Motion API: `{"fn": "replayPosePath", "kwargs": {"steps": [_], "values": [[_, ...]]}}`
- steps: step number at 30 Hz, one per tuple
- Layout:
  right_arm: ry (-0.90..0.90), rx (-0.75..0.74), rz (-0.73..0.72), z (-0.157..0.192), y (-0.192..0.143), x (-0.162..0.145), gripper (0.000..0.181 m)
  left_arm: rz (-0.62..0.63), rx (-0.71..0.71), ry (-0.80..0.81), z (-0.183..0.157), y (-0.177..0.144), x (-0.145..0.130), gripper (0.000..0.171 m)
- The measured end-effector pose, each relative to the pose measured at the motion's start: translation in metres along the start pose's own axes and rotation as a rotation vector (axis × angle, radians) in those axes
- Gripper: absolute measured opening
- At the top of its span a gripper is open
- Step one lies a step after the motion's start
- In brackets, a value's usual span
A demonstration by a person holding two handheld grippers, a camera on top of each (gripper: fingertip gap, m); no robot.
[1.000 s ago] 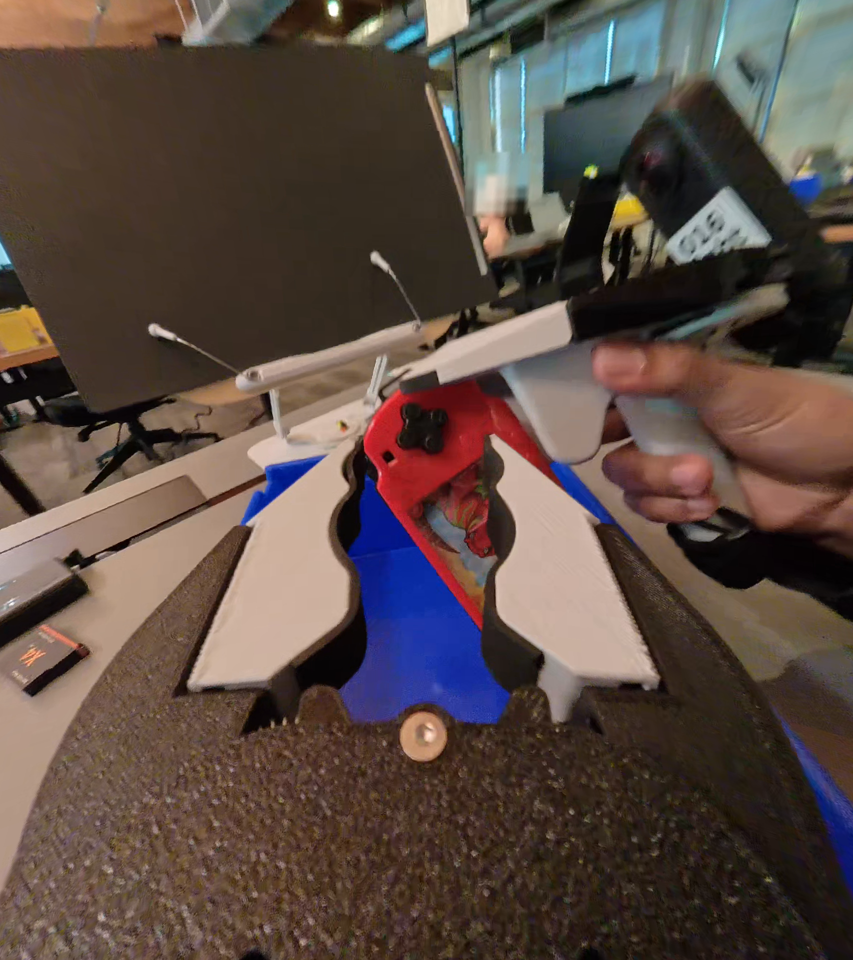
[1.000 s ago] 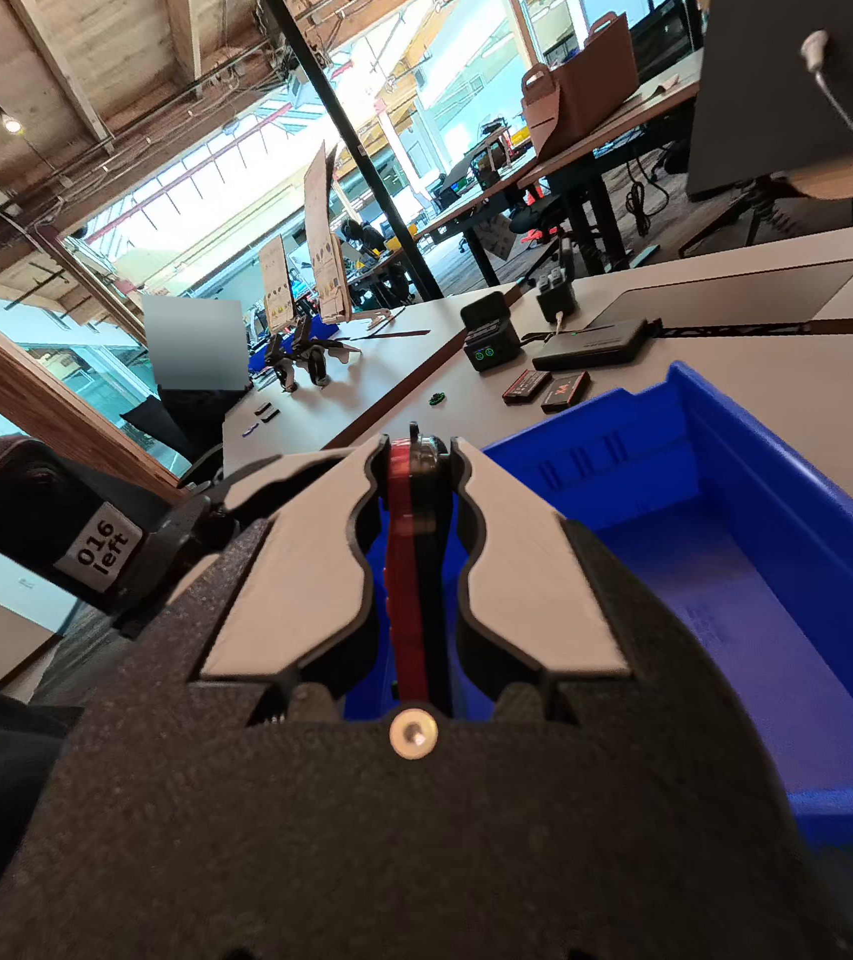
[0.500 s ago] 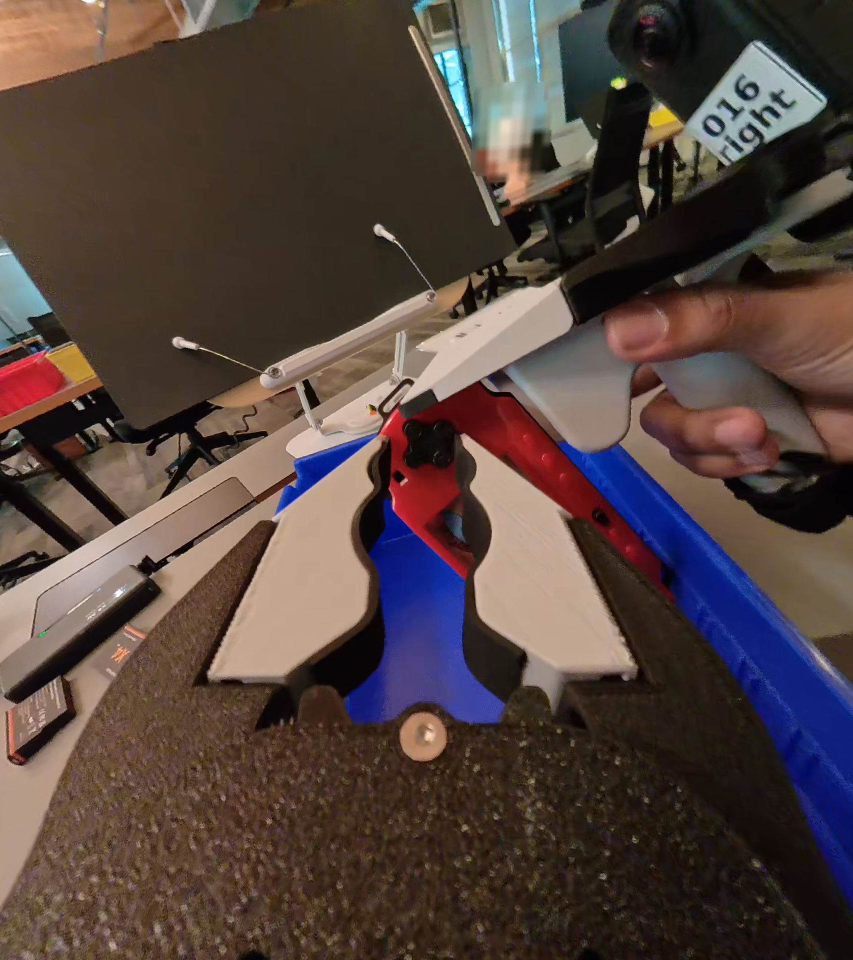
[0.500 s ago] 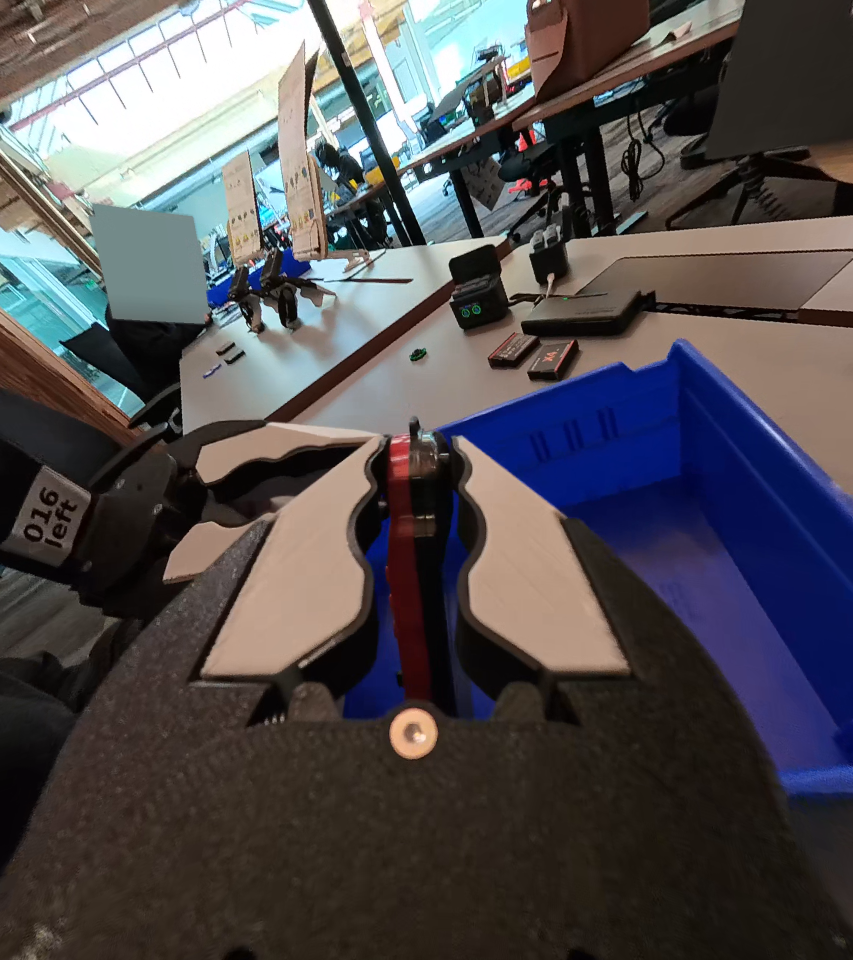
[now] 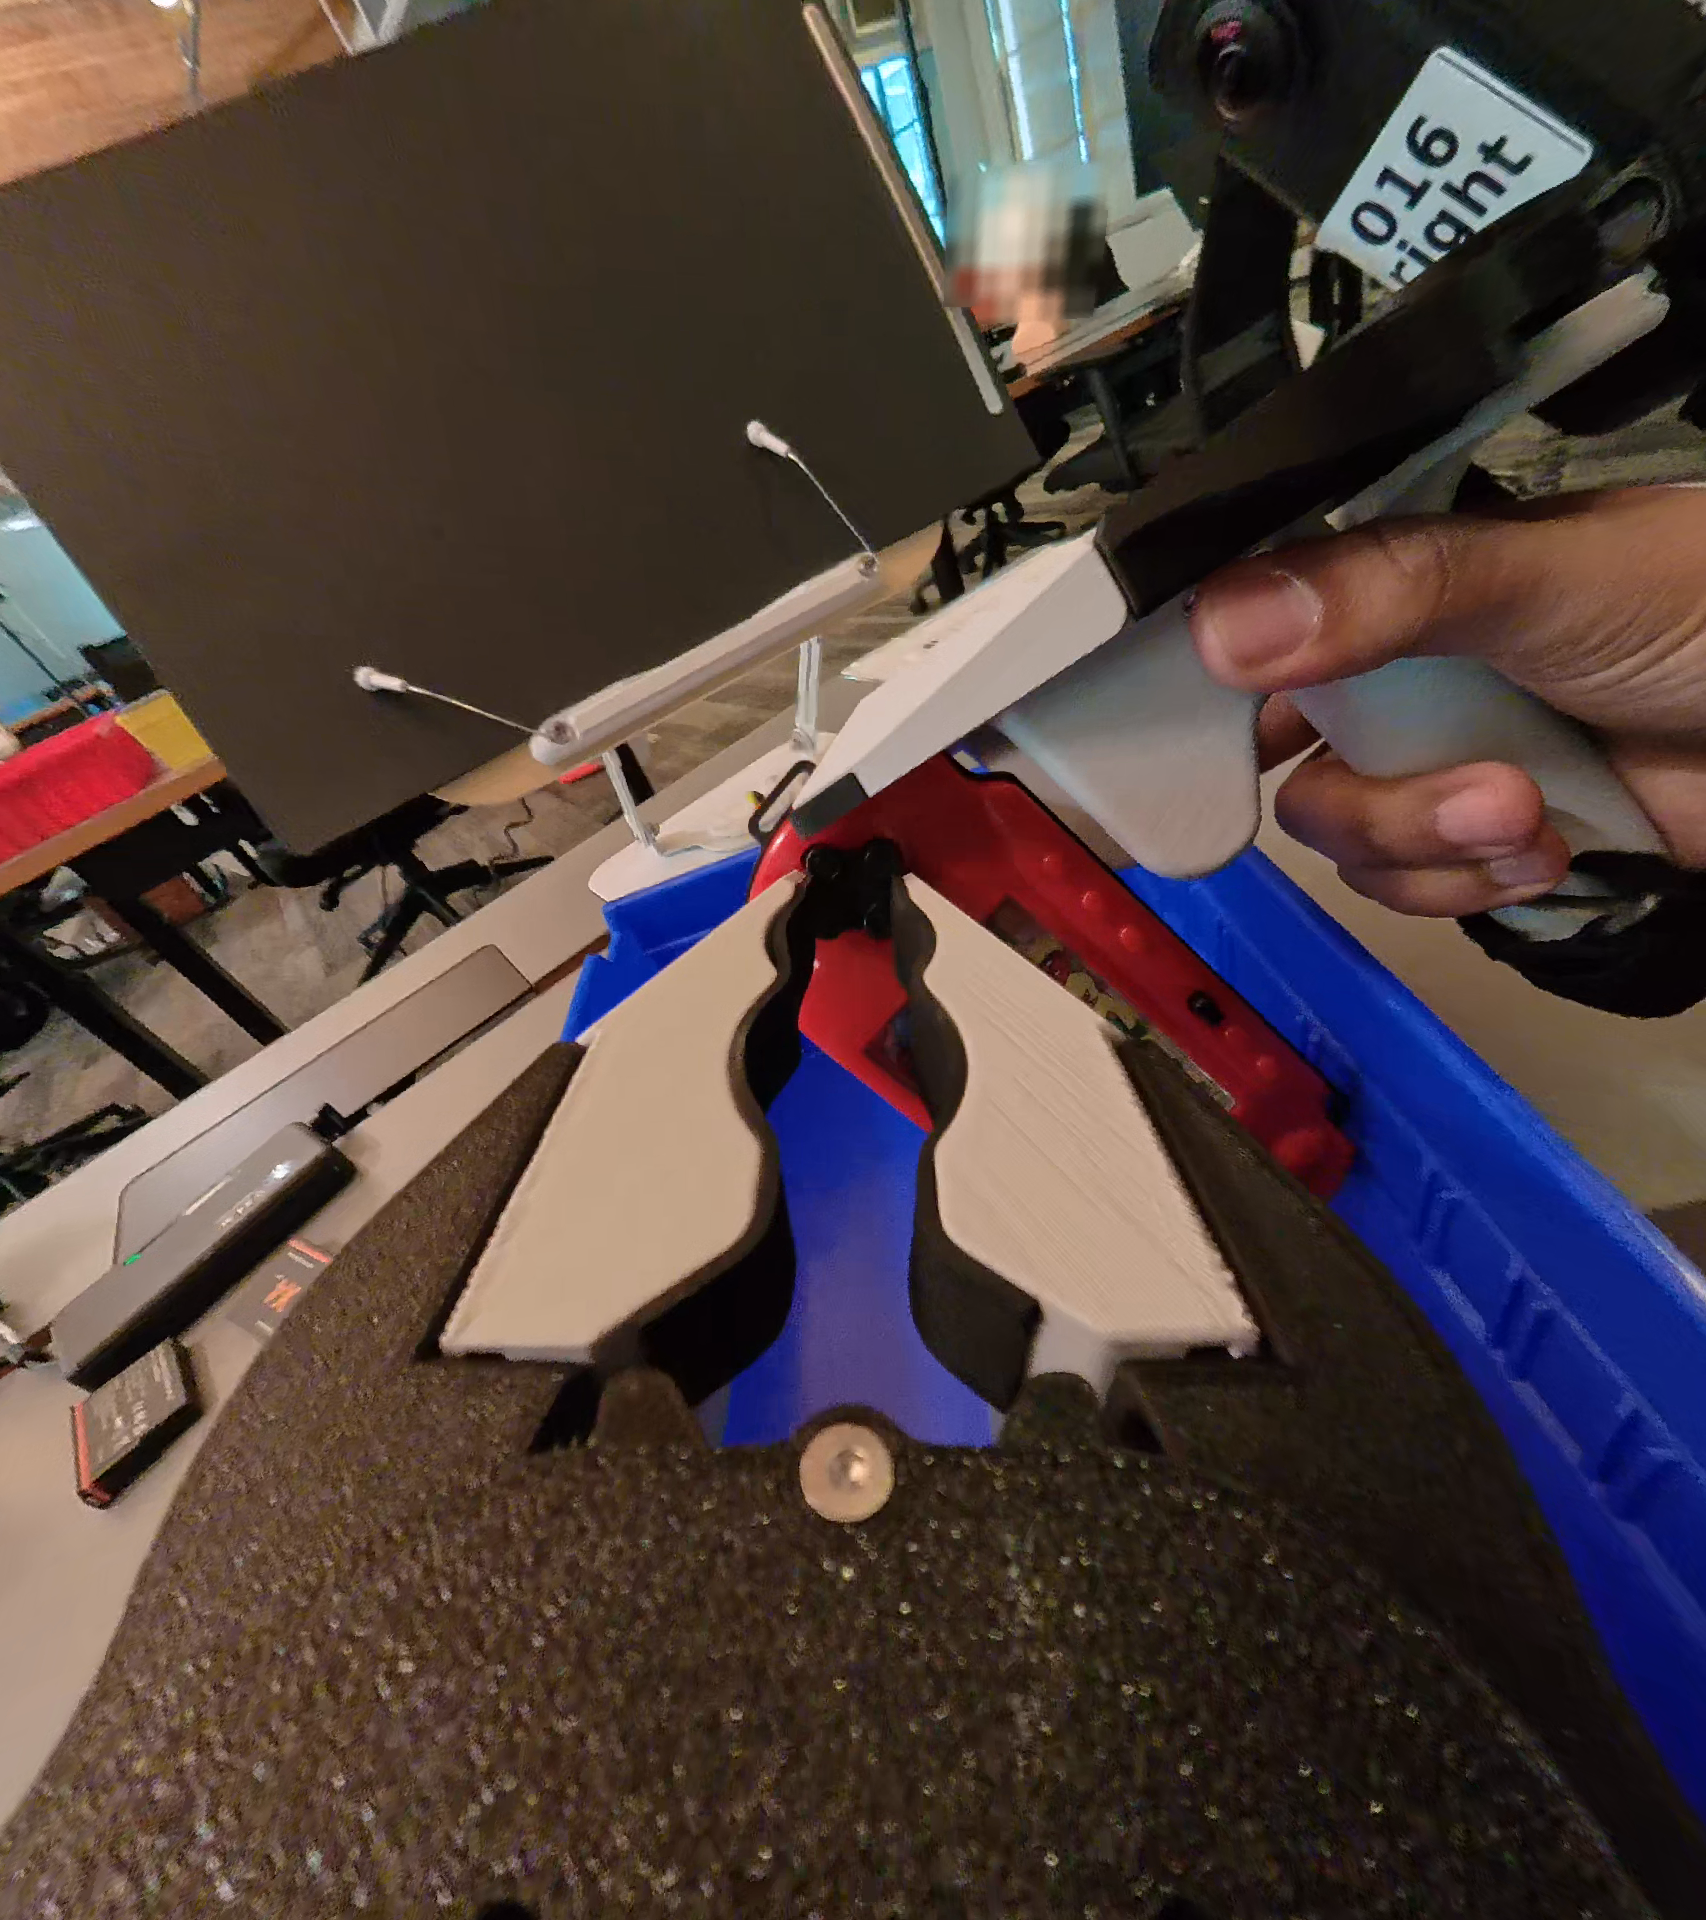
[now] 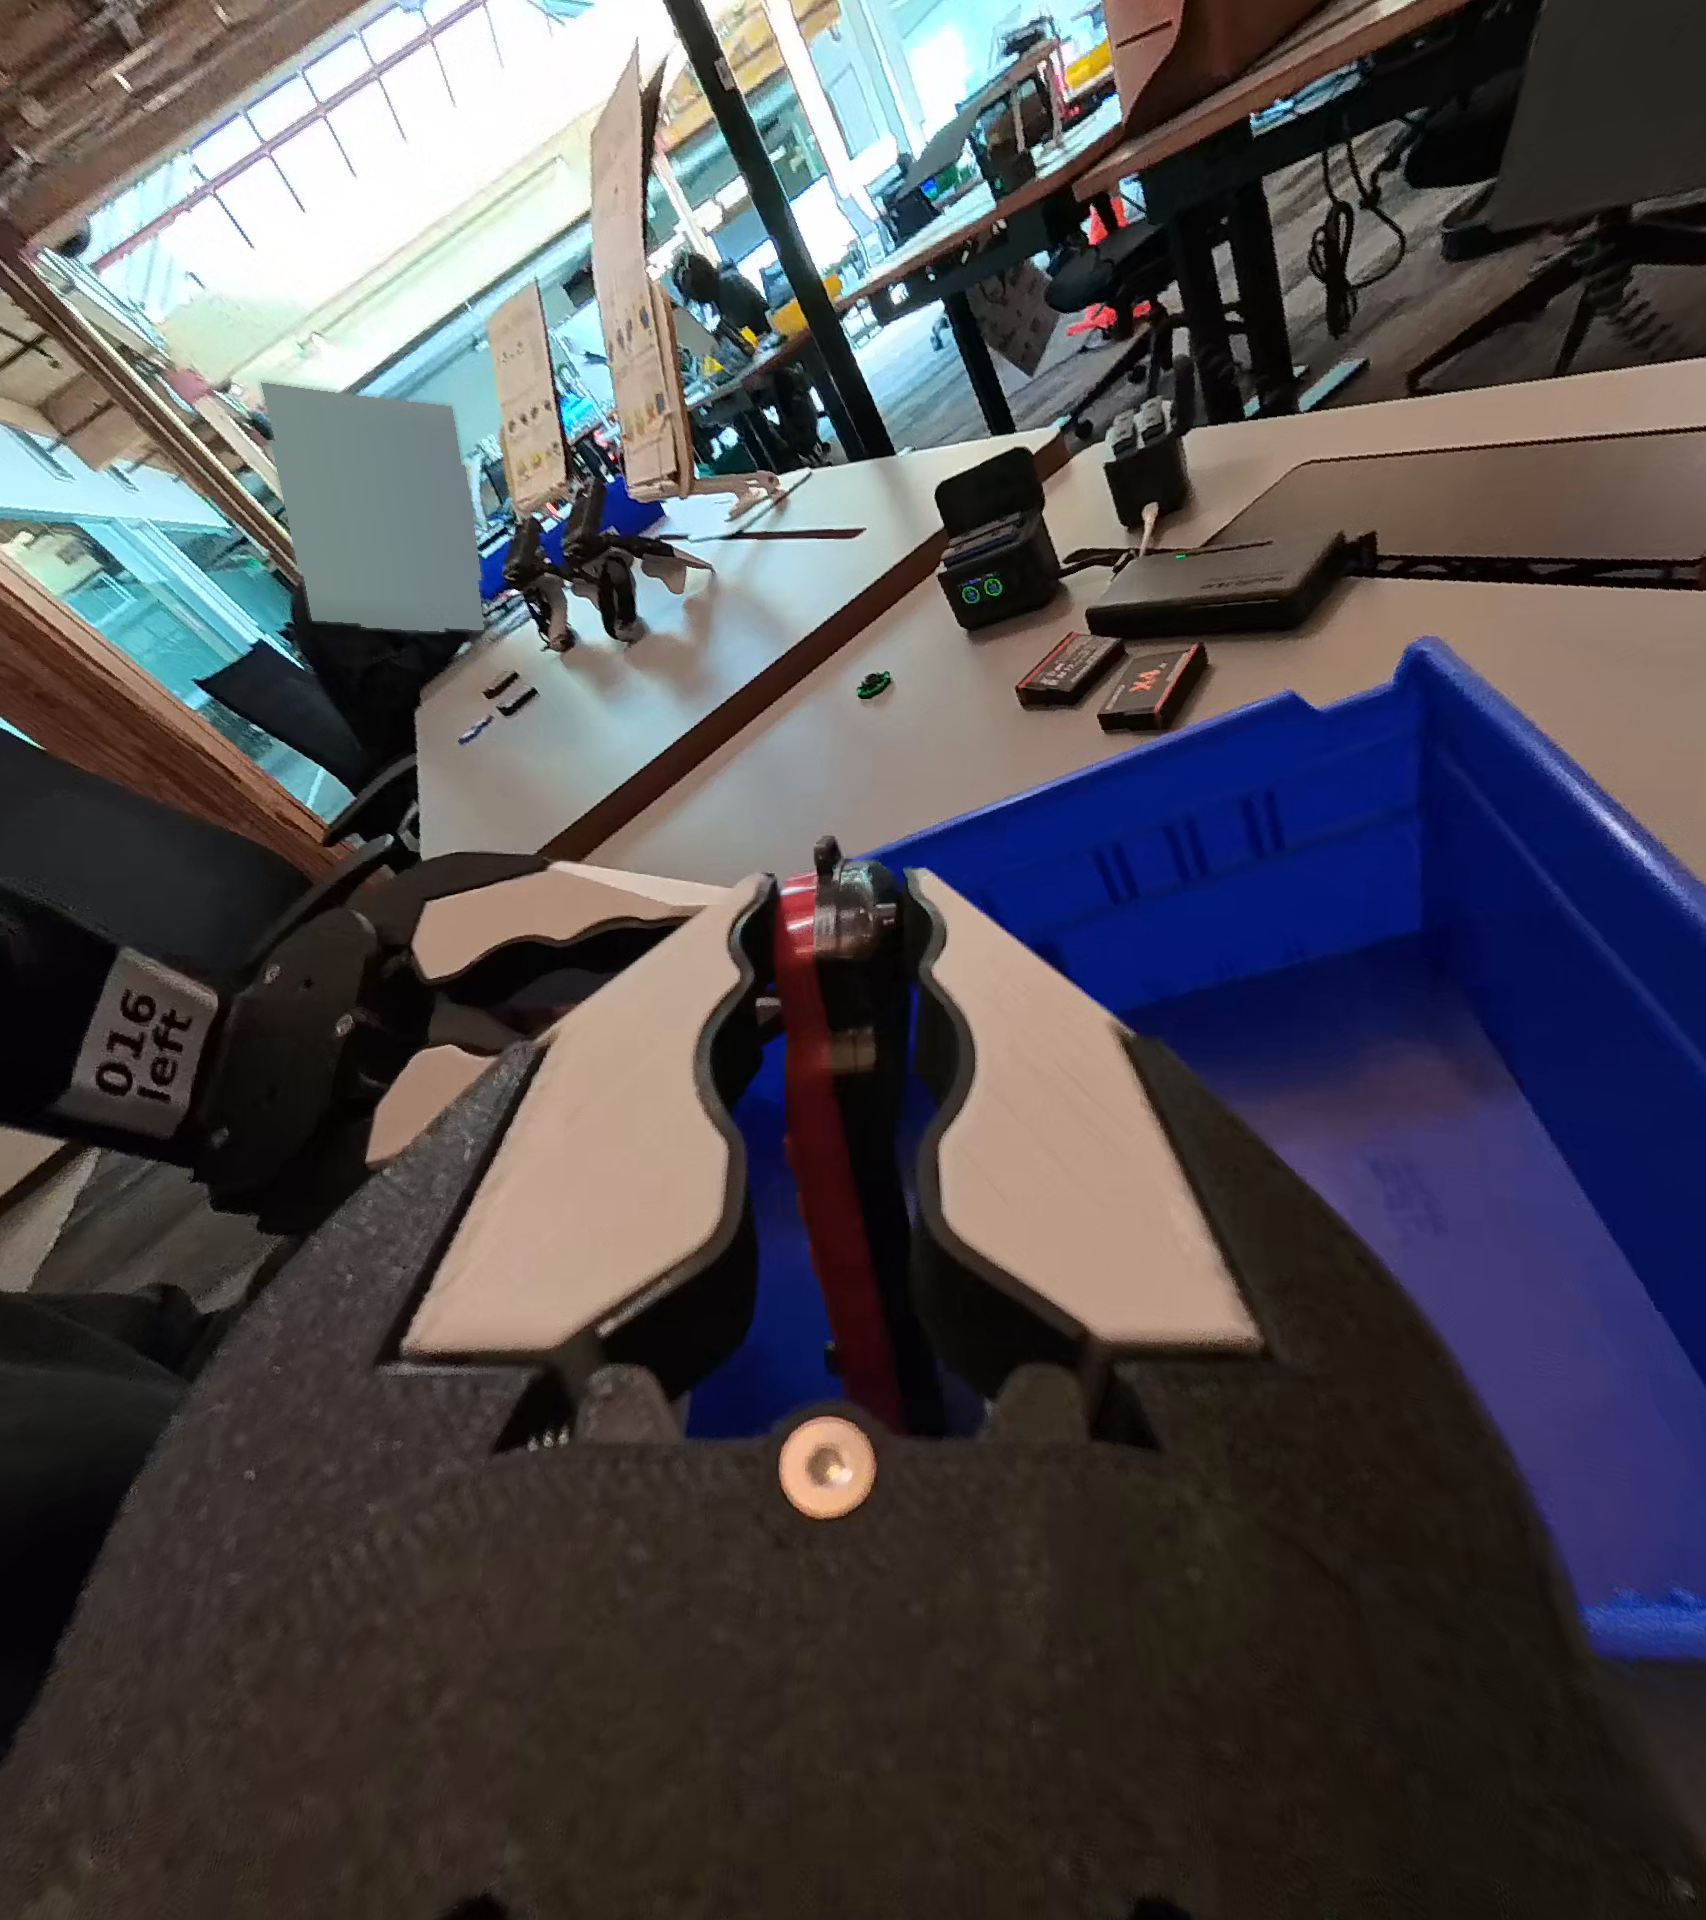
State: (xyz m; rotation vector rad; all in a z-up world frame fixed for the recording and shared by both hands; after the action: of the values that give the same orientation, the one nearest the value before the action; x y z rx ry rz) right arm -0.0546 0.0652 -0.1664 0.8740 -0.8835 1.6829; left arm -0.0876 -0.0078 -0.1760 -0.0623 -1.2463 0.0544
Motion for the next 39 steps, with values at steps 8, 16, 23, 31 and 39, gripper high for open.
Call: {"fn": "replayPosePath", "kwargs": {"steps": [8,16,23,31,39], "values": [[0.021,-0.003,-0.073,-0.003,-0.001,0.003,0.022,-0.045,-0.05,-0.225,0.004,0.002,0.002,0.012],[0.092,0.038,-0.065,-0.007,0.0,0.002,0.021,-0.061,-0.019,-0.077,0.002,0.001,0.001,0.012],[0.152,0.086,-0.08,-0.012,-0.002,0.006,0.022,-0.251,-0.242,-0.493,0.017,-0.013,0.014,0.0],[-0.002,-0.042,-0.067,-0.01,-0.004,0.01,0.023,-0.127,-0.065,-0.305,0.007,0.0,0.009,0.016],[-0.067,-0.096,-0.132,-0.002,-0.005,0.013,0.023,-0.055,-0.049,-0.421,0.005,0.008,0.002,0.051]]}}
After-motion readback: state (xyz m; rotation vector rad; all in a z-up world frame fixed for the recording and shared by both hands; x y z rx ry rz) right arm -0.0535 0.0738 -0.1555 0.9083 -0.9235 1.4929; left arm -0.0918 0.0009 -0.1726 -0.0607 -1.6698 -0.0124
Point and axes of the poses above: each gripper's, where its closed fingertips meet, y out along the fingers, x out of its top, z = x × y across the jaws, the point moved 5 cm from there along -y, back along the fingers, and after that the axes turned 1 degree about -y, right-handed, at the moved point
